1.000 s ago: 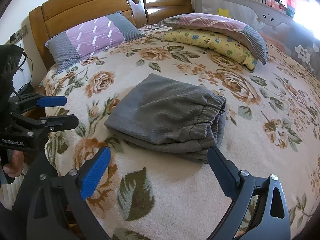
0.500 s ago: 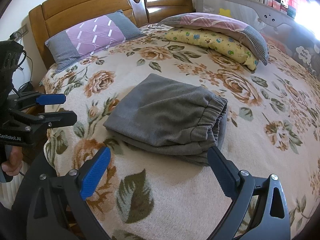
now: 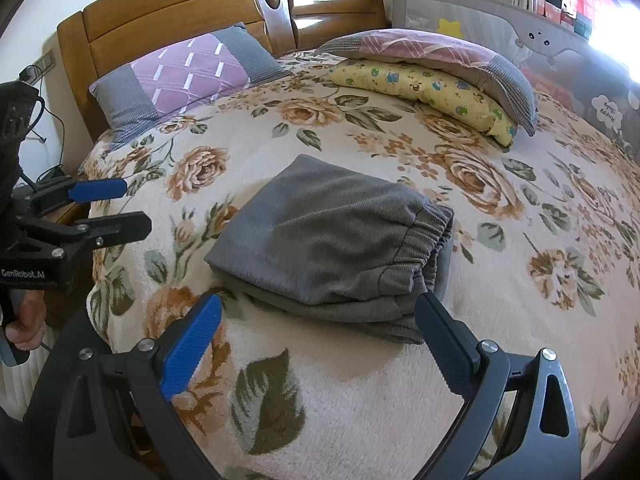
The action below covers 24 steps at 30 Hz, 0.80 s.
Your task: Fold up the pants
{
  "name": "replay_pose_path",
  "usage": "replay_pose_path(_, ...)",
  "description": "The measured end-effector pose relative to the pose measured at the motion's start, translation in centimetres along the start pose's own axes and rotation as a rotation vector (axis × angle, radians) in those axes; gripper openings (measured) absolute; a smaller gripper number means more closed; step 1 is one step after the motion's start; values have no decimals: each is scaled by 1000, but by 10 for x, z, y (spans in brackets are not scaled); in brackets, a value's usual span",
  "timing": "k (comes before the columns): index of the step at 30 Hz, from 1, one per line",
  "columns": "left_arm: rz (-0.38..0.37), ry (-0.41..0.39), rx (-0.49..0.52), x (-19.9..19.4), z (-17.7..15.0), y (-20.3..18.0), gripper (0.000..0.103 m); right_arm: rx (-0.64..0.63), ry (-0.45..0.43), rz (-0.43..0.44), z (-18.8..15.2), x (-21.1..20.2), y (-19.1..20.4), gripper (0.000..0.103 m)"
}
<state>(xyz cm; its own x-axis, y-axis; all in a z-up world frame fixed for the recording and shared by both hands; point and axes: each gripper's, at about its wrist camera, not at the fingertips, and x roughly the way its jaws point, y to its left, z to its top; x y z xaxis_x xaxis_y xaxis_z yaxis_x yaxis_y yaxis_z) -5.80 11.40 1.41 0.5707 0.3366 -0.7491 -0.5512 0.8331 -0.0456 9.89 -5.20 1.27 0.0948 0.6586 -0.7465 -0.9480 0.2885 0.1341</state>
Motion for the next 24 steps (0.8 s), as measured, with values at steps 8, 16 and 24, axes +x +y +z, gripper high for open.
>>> replay_pose_path(8, 2, -7, 8, 2, 4, -1, 82, -1, -2, 4, 5, 1, -1, 98)
replay_pose_path(16, 7, 1, 8, 9, 10, 0, 82, -2, 0, 2, 7, 4, -4, 98)
replay_pose_path(24, 6, 19, 14, 16, 10, -2, 82, 3, 3, 4, 11, 8, -8, 98)
